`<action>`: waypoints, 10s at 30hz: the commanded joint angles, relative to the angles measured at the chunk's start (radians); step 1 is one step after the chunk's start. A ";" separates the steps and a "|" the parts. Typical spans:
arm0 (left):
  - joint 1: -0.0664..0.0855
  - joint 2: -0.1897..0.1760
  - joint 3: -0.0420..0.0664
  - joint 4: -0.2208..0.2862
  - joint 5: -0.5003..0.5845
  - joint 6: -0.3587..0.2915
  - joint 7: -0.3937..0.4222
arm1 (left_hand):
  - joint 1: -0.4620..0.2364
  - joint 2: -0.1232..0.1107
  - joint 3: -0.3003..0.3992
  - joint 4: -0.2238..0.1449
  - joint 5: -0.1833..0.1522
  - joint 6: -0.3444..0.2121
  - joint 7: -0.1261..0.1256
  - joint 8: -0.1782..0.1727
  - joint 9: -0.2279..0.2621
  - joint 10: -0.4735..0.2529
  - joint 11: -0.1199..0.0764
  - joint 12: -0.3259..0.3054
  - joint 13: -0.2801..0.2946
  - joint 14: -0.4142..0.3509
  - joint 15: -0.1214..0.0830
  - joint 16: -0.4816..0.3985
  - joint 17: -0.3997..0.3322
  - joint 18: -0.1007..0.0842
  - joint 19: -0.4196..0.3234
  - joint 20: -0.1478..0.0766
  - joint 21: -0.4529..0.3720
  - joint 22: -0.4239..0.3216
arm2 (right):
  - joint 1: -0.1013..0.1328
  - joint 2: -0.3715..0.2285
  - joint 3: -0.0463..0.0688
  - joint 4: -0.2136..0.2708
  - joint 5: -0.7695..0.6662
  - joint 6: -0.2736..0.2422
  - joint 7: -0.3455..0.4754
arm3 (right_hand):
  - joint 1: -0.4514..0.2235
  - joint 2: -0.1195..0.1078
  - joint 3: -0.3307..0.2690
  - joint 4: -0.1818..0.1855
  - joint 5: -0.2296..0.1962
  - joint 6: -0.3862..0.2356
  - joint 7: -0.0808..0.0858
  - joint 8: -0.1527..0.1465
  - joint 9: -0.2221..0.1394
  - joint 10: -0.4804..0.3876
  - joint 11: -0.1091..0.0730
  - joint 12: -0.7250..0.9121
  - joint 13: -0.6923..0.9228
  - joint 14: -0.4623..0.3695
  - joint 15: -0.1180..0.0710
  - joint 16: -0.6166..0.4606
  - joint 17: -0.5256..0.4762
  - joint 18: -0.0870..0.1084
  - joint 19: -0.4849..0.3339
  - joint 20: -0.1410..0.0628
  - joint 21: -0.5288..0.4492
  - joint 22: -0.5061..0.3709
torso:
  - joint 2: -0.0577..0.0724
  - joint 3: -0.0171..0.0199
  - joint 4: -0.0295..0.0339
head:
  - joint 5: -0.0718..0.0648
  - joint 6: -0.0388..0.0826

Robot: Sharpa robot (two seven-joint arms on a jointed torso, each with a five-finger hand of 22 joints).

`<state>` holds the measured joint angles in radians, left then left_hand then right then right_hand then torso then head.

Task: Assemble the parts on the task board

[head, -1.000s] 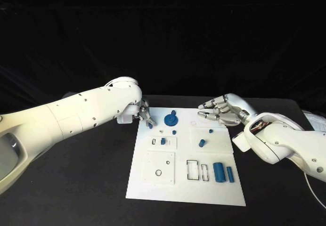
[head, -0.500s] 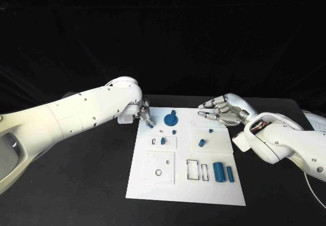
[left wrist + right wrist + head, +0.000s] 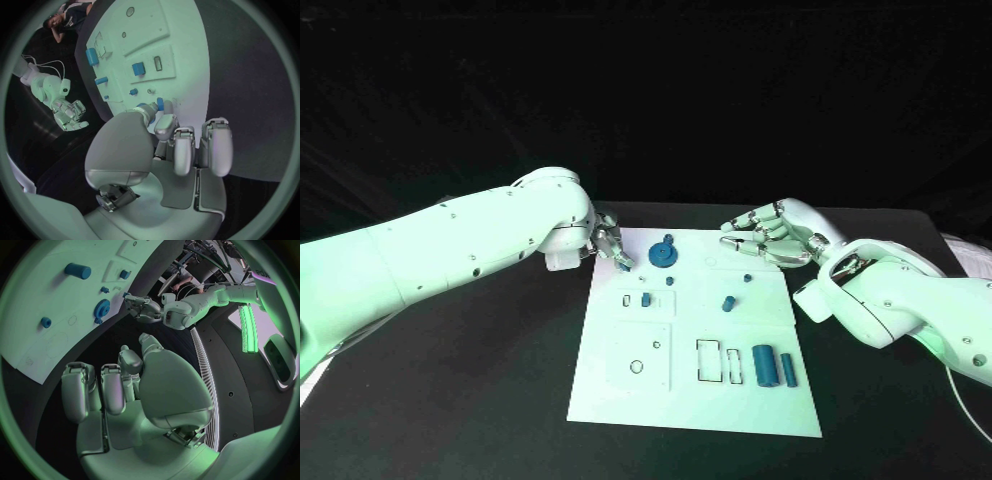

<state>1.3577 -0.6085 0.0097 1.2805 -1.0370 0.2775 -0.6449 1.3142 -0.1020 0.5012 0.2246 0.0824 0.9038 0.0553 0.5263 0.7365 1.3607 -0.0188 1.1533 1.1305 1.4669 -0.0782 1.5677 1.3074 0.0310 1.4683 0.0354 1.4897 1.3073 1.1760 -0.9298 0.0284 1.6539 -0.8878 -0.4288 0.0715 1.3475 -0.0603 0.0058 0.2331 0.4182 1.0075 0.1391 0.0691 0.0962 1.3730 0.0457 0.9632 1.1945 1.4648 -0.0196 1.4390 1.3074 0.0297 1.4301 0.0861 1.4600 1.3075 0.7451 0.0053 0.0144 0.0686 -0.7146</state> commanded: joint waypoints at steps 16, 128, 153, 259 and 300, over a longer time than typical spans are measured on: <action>-0.058 -0.136 -0.013 0.221 -0.031 -0.181 0.035 | -0.016 -0.032 0.181 -0.150 0.022 0.005 0.001 0.015 0.010 0.018 0.000 0.013 0.008 0.104 0.005 0.003 0.263 -0.006 0.048 0.001 0.007 0.181 | -0.001 -0.002 0.000 0.001 -0.003 0.013 0.009 | 0.009 0.006 -0.006 -0.002 0.006 0.001 -0.004 0.000 0.001 -0.006 0.000 -0.001 0.000 0.061 -0.005 -0.007 0.049 0.019 -0.006 0.001 -0.004 0.079 | 0.000 -0.0021 0.0011 | 0.010 -0.003; -0.096 -0.088 -0.022 0.210 -0.089 -0.056 -0.080 | -0.273 -0.052 0.131 -0.066 0.040 0.112 -0.044 0.044 0.003 0.063 -0.034 0.057 0.048 0.104 -0.020 0.003 0.263 -0.015 0.069 -0.019 0.032 0.212 | -0.005 -0.011 0.000 0.010 0.031 0.015 0.014 | 0.012 0.007 -0.008 -0.003 0.007 0.001 -0.004 0.000 0.001 -0.008 0.000 -0.006 -0.004 0.060 -0.005 -0.011 0.043 0.020 -0.011 0.001 -0.009 0.072 | 0.001 -0.0002 -0.0003 | 0.007 -0.024; -0.096 -0.090 -0.022 0.204 -0.104 -0.053 -0.090 | -0.318 -0.066 -0.133 0.056 0.042 0.141 -0.050 0.049 -0.004 0.072 -0.038 0.063 0.058 0.104 -0.024 0.003 0.263 -0.017 0.074 -0.023 0.037 0.221 | -0.005 -0.012 0.000 0.010 0.031 0.014 0.017 | 0.010 0.007 -0.010 -0.001 0.011 0.000 -0.003 -0.001 0.001 -0.010 0.000 -0.008 -0.005 0.060 -0.005 -0.013 0.040 0.021 -0.013 0.001 -0.011 0.069 | 0.001 -0.0014 -0.0007 | 0.005 -0.026; -0.141 0.077 -0.026 0.081 -0.654 -0.273 0.437 | 0.218 -0.069 -0.115 -0.049 0.042 0.161 0.070 -0.378 -0.567 -0.194 0.086 -0.999 -1.060 0.033 0.061 -0.253 -0.149 0.055 -0.016 0.048 -0.322 -0.045 | -0.008 0.002 0.000 -0.003 0.028 0.018 0.024 | 0.015 0.006 -0.013 -0.003 0.017 -0.001 -0.003 -0.001 0.001 -0.012 0.000 -0.011 -0.008 0.058 -0.005 -0.018 0.034 0.023 -0.019 0.001 -0.016 0.061 | 0.001 -0.0007 -0.0007 | -0.023 -0.014; -0.143 -0.090 0.027 0.243 -0.533 -0.388 0.423 | 0.178 -0.080 0.005 -0.121 0.040 0.212 0.089 -0.417 -0.585 -0.132 0.094 -1.077 -1.062 0.028 0.067 -0.249 -0.188 0.045 -0.008 0.053 -0.263 0.014 | -0.011 0.005 0.000 -0.015 0.028 0.016 0.026 | 0.016 0.008 -0.013 -0.003 0.018 0.000 -0.003 -0.001 0.001 -0.012 0.000 -0.010 -0.007 0.058 -0.005 -0.018 0.035 0.023 -0.020 0.001 -0.017 0.061 | 0.000 0.0000 0.0020 | -0.022 -0.003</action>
<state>1.2137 -0.6942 0.0361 1.5142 -1.6077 -0.1032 -0.2077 1.5028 -0.1838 0.5008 0.1035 0.1228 1.1097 0.1426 0.1148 0.1526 1.2205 0.0749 0.0806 0.0686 1.4654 -0.0089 1.3159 1.1207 0.0855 1.4560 0.0872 1.2227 1.3080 1.1665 -0.9260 0.0279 1.6393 -0.8553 -0.4241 0.0874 1.3554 -0.0525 -0.0025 0.2302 0.4297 1.0075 0.1391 0.0691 0.0954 1.3668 0.0466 0.9580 1.1880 1.4648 -0.0196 1.4250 1.3077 0.0454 1.4160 0.0861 1.4476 1.3081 0.7438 0.0058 0.0162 0.0460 -0.7193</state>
